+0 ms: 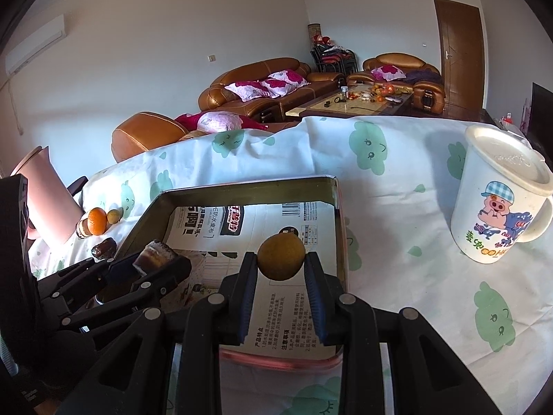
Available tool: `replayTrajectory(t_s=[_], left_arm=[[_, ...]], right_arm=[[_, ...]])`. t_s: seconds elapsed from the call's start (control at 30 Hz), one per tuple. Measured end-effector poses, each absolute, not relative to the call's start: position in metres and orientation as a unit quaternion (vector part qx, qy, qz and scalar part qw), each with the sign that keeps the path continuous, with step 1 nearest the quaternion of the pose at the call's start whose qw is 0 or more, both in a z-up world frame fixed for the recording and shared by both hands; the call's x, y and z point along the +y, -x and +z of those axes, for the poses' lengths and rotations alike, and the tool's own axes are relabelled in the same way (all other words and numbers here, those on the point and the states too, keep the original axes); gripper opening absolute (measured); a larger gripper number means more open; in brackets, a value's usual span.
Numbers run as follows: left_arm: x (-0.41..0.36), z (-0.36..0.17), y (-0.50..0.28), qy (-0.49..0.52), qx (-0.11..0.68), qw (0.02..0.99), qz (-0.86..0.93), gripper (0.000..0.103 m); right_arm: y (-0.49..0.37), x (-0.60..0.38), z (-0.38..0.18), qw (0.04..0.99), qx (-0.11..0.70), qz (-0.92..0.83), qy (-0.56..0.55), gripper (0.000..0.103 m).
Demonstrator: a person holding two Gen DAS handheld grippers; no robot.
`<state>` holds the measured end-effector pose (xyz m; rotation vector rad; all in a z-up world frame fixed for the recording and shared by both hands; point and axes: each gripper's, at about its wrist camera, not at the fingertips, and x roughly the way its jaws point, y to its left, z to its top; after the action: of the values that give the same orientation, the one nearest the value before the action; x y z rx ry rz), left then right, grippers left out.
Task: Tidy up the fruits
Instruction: 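Carry both items into the gold tin box and open both tools to release them, then grasp the dark purple round fruit with the right tool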
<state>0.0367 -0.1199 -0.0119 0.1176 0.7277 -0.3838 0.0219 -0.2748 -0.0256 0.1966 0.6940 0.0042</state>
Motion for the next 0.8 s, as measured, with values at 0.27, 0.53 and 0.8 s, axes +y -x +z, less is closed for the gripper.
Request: replayTrajectory(t_s=[0.27, 0.53, 0.8], left_arm=[[-0.115, 0.006, -0.018, -0.074, 0.294, 0.94, -0.158, 0.092], [-0.095, 0.02, -0.005, -0.08, 0.255, 0.954, -0.132, 0.103], [-0.066, 0.01, -0.001, -0.084, 0.258, 0.957, -0.101, 0.103]], right_arm=[[-0.011, -0.281, -0.015, 0.947, 0.292, 0.01, -0.133, 0.07], [-0.004, -0.286, -0.009, 0.959, 0.252, -0.042, -0.122, 0.07], [0.005, -0.27, -0.01, 0.963, 0.242, -0.058, -0.107, 0.07]])
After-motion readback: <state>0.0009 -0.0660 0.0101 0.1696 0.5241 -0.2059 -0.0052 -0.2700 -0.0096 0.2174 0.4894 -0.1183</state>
